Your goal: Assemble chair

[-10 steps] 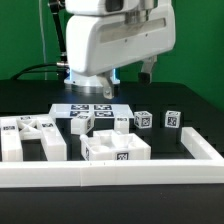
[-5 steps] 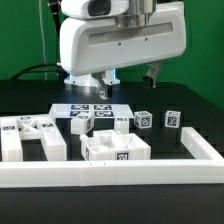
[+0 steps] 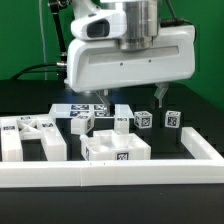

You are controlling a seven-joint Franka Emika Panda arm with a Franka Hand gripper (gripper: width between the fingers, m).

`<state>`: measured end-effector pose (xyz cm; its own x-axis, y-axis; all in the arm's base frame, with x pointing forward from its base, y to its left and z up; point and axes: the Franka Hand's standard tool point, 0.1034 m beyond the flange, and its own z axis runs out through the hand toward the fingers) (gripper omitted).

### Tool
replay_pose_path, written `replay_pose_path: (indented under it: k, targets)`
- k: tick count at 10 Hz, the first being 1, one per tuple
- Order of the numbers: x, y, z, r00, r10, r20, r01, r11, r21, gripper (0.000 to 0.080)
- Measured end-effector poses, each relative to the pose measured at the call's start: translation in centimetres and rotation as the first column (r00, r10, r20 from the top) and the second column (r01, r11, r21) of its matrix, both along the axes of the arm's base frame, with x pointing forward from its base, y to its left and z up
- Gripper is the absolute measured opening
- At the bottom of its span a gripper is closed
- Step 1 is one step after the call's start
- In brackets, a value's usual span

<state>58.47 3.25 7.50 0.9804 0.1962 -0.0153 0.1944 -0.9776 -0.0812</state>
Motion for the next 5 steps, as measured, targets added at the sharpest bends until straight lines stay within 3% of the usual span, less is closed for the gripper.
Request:
replay_pose_path:
  k: [5]
  targets:
    - [-0.4,0.3,-3.3,0.999,0.032,-0.015,-0.032,0.999,0.007,0.065]
